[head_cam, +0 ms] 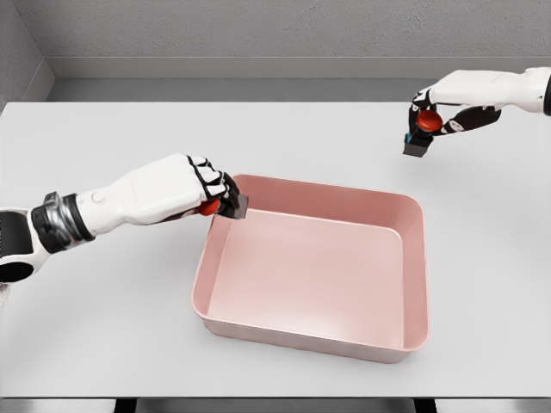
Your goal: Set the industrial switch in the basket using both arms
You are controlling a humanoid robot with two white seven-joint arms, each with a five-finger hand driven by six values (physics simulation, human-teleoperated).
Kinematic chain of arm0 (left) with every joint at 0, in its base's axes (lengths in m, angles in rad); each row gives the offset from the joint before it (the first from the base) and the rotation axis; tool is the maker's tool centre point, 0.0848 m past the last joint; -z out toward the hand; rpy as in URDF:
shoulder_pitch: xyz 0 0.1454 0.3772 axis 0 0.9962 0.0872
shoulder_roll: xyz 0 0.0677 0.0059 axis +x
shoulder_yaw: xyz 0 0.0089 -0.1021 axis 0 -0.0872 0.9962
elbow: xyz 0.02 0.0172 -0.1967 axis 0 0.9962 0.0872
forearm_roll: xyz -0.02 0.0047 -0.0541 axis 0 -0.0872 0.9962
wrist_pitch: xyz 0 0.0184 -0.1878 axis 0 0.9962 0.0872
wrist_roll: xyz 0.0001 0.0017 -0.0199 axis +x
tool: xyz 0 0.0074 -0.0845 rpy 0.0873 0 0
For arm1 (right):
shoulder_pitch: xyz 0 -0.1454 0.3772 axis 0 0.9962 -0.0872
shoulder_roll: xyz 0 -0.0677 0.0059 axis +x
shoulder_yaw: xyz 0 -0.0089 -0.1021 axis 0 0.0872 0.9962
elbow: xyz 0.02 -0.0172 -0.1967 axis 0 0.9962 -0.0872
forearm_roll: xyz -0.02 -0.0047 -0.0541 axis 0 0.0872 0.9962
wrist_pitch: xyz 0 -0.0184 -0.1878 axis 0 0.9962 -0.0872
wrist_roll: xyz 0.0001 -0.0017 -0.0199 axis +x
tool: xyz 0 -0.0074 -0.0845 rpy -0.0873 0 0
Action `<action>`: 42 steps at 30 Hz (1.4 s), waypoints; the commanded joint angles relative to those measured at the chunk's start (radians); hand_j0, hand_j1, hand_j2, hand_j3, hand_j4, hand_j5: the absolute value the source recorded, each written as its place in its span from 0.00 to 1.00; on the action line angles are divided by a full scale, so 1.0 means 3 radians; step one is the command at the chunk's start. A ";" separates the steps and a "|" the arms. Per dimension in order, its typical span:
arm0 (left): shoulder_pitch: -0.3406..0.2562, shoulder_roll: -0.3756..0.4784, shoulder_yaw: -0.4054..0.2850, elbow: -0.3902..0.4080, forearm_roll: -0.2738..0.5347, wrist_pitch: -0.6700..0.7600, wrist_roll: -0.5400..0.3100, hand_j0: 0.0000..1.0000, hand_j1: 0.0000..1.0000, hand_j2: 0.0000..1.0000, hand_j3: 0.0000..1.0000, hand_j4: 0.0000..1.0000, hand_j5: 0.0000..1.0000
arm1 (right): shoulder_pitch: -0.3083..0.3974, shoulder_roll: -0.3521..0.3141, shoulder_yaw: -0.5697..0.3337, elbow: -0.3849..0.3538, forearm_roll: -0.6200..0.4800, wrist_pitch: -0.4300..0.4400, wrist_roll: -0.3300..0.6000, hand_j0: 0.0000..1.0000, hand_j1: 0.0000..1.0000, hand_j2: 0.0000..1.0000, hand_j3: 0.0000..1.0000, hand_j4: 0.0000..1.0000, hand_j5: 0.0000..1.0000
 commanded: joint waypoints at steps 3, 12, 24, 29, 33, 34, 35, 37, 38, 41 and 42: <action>-0.0041 -0.0129 -0.0109 0.0010 -0.0018 0.0001 -0.0067 0.41 0.41 0.41 0.41 0.41 0.41 | 0.0010 -0.0097 -0.0005 -0.0227 -0.0109 0.0010 0.0005 0.46 0.46 0.46 0.46 0.46 0.46; -0.0128 -0.0380 -0.0355 0.0077 -0.0023 0.0001 -0.0512 0.41 0.41 0.41 0.41 0.41 0.41 | 0.0020 -0.0205 0.0041 -0.0498 -0.0226 0.0010 0.0005 0.46 0.46 0.46 0.46 0.46 0.46; -0.0230 -0.0697 -0.0554 0.0394 -0.0171 0.0001 -0.0563 0.45 0.45 0.45 0.45 0.45 0.45 | 0.0041 -0.0302 0.0061 -0.0810 -0.0349 0.0010 0.0005 0.46 0.46 0.46 0.46 0.46 0.46; -0.0235 -0.0748 -0.0554 0.0368 -0.0166 0.0001 -0.0553 0.77 0.77 0.77 0.77 0.77 0.77 | 0.0066 -0.0404 0.0061 -0.0978 -0.0395 0.0010 0.0005 0.46 0.46 0.46 0.46 0.46 0.46; -0.0240 -0.0784 -0.0554 0.0358 -0.0161 0.0001 -0.0553 0.82 0.82 0.82 0.82 0.82 0.82 | 0.0128 -0.0460 0.0056 -0.1116 -0.0461 0.0010 0.0005 0.46 0.46 0.46 0.46 0.46 0.46; -0.0240 -0.0789 -0.0554 0.0358 -0.0161 0.0001 -0.0548 0.83 0.83 0.83 0.83 0.83 0.83 | 0.0138 -0.0496 0.0056 -0.1157 -0.0482 0.0010 0.0005 0.46 0.46 0.46 0.46 0.46 0.46; -0.0240 -0.0804 -0.0554 0.0358 -0.0161 0.0001 -0.0548 0.84 0.84 0.84 0.84 0.84 0.84 | 0.0143 -0.0501 0.0056 -0.1183 -0.0492 0.0010 0.0005 0.46 0.46 0.46 0.46 0.46 0.46; -0.0276 -0.0815 -0.0554 0.0358 -0.0161 0.0001 -0.0553 0.87 0.87 0.87 0.87 0.87 0.87 | 0.0143 -0.0532 0.0056 -0.1234 -0.0513 0.0010 0.0005 0.46 0.46 0.46 0.46 0.46 0.46; -0.0276 -0.0815 -0.0554 0.0358 -0.0166 0.0001 -0.0548 0.89 0.89 0.89 0.89 0.89 0.89 | 0.0143 -0.0552 0.0056 -0.1270 -0.0518 0.0010 0.0005 0.46 0.46 0.46 0.46 0.46 0.46; -0.0276 -0.0810 -0.0554 0.0358 -0.0161 0.0001 -0.0548 0.93 0.93 0.93 0.93 0.93 0.93 | 0.0199 -0.0588 0.0051 -0.1331 -0.0523 0.0009 0.0005 0.46 0.46 0.46 0.46 0.46 0.46; -0.0276 -0.0805 -0.0549 0.0358 -0.0156 0.0001 -0.0548 0.96 0.96 0.96 0.96 0.96 0.96 | 0.0199 -0.0593 0.0051 -0.1336 -0.0523 0.0009 0.0005 0.46 0.46 0.46 0.46 0.46 0.46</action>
